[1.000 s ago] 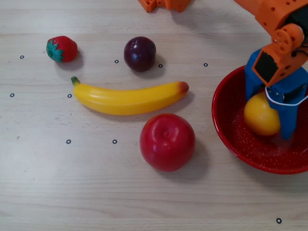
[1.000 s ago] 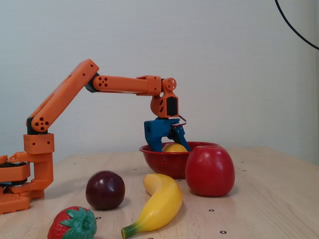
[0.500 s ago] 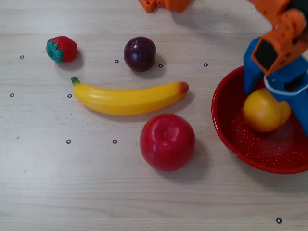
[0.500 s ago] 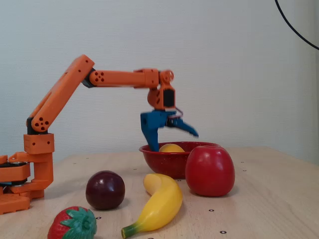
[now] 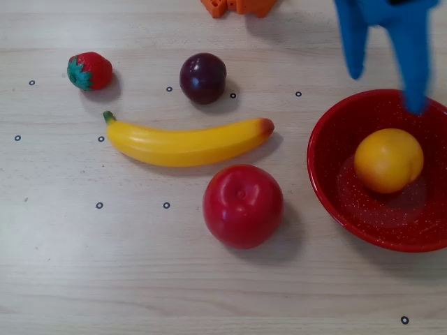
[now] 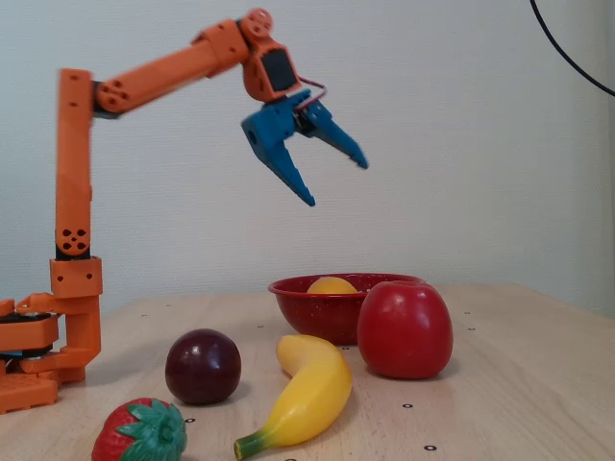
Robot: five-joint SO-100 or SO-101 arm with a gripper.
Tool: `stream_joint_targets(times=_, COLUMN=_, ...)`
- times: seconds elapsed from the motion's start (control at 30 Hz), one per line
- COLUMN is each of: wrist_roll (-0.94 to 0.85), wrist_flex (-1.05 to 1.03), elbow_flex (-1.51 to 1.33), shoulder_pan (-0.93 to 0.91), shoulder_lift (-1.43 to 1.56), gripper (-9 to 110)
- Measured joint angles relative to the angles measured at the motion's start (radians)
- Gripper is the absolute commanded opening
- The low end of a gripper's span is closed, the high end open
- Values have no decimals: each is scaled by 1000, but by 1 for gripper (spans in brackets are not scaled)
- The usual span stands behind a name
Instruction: Put the peach in the red bowl.
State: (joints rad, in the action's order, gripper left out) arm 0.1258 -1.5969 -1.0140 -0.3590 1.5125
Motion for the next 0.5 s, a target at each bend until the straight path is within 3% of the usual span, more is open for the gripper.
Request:
stream_joint_targets(times=0.1, wrist_roll=-9, wrist_flex=28, elbow_flex=-147, shoulder_pan=34, shoulder_lift=143, gripper=0)
stream_joint_targets(times=0.3, wrist_roll=-18, wrist_flex=87, elbow_flex=-433, shoulder_pan=164, shoulder_lift=394, gripper=0)
stream_joint_targets(times=0.5, wrist_roll=-18, wrist_flex=420, elbow_flex=-954, shoulder_pan=302, shoulder_lift=761, gripper=0)
